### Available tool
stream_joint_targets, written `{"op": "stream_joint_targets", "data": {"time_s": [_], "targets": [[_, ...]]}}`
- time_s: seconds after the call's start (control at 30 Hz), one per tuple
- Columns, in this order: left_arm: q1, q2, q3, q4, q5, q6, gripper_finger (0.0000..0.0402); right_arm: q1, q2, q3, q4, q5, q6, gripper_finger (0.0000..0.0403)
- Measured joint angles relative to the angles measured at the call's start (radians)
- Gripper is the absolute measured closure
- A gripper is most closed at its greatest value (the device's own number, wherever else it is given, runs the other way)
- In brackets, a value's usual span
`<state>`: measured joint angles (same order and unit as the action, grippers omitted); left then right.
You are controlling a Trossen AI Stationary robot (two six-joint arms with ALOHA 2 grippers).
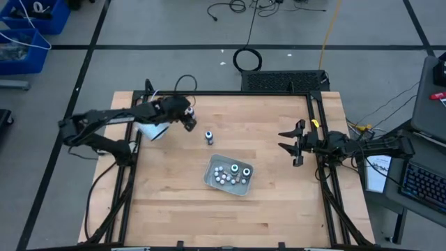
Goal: Pick & Place food coloring
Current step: Put the purple food coloring bottle into the bin
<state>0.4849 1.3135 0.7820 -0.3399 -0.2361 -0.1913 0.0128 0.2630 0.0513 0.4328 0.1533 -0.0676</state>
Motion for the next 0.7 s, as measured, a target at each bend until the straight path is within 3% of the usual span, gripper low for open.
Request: {"op": "stream_joint_targets", "data": {"time_s": [0.27,0.7], "targets": [[0.045,0.125,0.058,0.033,-0.015,-0.006,0.0206,0.002,0.0,-0.001,-0.023,-0.001,0.003,0.0234],[0.045,0.166,0.059,0.033,-0.073,-0.007,0.0206,0.002,0.0,-0.001,-0.031,-0.001,0.011,0.0234]]}}
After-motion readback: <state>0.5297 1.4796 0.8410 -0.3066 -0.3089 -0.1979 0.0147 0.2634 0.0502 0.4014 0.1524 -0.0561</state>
